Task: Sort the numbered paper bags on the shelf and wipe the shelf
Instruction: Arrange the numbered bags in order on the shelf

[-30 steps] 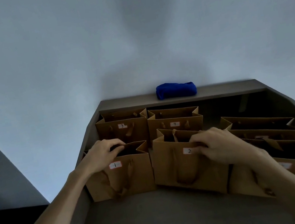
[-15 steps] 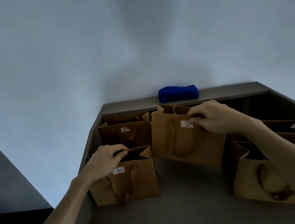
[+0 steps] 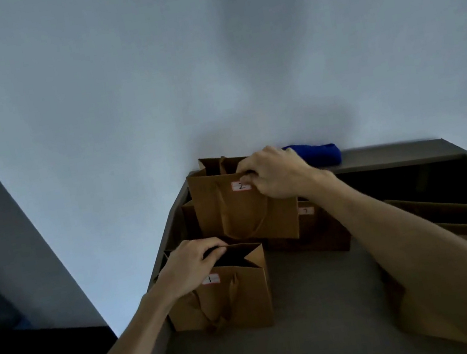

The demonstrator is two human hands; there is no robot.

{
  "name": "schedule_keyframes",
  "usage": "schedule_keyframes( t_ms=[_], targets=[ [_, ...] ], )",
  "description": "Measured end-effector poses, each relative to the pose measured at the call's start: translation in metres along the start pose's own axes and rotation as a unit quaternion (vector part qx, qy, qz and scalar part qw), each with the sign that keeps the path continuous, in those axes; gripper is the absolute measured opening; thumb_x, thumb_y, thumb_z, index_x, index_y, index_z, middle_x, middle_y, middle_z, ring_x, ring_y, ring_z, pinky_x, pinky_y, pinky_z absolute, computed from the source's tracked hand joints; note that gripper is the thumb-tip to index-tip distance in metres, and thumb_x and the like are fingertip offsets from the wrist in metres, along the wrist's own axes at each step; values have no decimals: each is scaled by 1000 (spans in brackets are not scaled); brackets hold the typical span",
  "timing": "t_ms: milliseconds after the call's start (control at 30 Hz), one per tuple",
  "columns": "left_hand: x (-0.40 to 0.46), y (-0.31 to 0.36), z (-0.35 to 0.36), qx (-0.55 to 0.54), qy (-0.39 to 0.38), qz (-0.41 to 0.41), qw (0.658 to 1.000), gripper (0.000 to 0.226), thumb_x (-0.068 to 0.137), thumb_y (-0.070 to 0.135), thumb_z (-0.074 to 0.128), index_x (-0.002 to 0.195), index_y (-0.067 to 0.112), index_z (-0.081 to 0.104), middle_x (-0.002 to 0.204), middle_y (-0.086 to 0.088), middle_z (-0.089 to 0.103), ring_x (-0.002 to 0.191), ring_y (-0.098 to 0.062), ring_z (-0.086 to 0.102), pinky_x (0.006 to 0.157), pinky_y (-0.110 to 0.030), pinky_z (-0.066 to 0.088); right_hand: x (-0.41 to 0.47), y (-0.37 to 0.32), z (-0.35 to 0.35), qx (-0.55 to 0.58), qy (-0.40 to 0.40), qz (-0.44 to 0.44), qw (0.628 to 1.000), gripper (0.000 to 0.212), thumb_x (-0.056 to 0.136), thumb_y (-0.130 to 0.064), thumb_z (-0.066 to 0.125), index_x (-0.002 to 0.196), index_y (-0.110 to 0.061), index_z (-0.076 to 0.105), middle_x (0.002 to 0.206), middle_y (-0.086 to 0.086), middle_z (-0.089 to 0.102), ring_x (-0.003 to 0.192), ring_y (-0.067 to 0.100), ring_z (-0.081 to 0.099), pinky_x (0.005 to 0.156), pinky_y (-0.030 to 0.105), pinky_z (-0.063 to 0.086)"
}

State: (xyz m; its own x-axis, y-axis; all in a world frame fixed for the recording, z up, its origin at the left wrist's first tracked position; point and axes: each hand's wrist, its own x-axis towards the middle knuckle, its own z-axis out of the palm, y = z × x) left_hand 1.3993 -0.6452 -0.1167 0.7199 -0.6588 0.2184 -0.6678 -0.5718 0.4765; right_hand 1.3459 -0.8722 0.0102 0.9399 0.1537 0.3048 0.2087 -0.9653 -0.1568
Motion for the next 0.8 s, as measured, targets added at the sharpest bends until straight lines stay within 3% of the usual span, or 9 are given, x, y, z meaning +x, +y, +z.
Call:
schedule_keyframes(
  t_ms=[267, 467, 633, 733, 800],
  targets=[
    [-1, 0, -1, 8, -3, -12, 1000, 21, 99, 33, 49, 110, 34, 66, 95, 23, 66, 88, 6, 62, 77, -9, 47, 30, -17, 79, 79, -75, -34, 993, 23, 100, -29, 50, 117, -28, 66, 110, -1, 65, 96, 15, 61, 80, 39, 50],
    [1, -2, -1, 20, -3, -3, 1000, 24, 98, 32, 51, 114, 28, 68, 94, 16, 69, 76, -1, 64, 69, -19, 54, 32, -4, 108, 124, -111, -33, 986, 22, 98, -24, 54, 116, -23, 68, 108, -1, 69, 94, 12, 64, 84, 42, 57],
    [5, 0, -1, 19, 0, 0, 1000, 24, 98, 29, 52, 117, 25, 67, 92, 18, 66, 72, -1, 63, 63, -15, 50, 25, 5, 117, 146, -105, -26, 983, 25, 98, -22, 54, 119, -20, 67, 116, 0, 68, 102, 11, 63, 92, 39, 55],
    [6, -2, -2, 12, -3, 4, 1000, 25, 97, 28, 52, 119, 27, 66, 100, 21, 66, 74, -3, 64, 67, -21, 54, 20, 6, 108, 163, -83, -34, 982, 25, 99, -18, 53, 119, -16, 67, 125, 3, 65, 112, 13, 60, 99, 33, 49],
    [6, -4, -2, 3, -9, 11, 1000, 25, 97, 30, 52, 117, 30, 66, 106, 22, 66, 81, -2, 65, 75, -27, 56, 11, 10, 94, 175, -51, -37, 983, 24, 99, -17, 53, 118, -17, 66, 123, 0, 66, 107, 6, 61, 97, 30, 50]
  ],
)
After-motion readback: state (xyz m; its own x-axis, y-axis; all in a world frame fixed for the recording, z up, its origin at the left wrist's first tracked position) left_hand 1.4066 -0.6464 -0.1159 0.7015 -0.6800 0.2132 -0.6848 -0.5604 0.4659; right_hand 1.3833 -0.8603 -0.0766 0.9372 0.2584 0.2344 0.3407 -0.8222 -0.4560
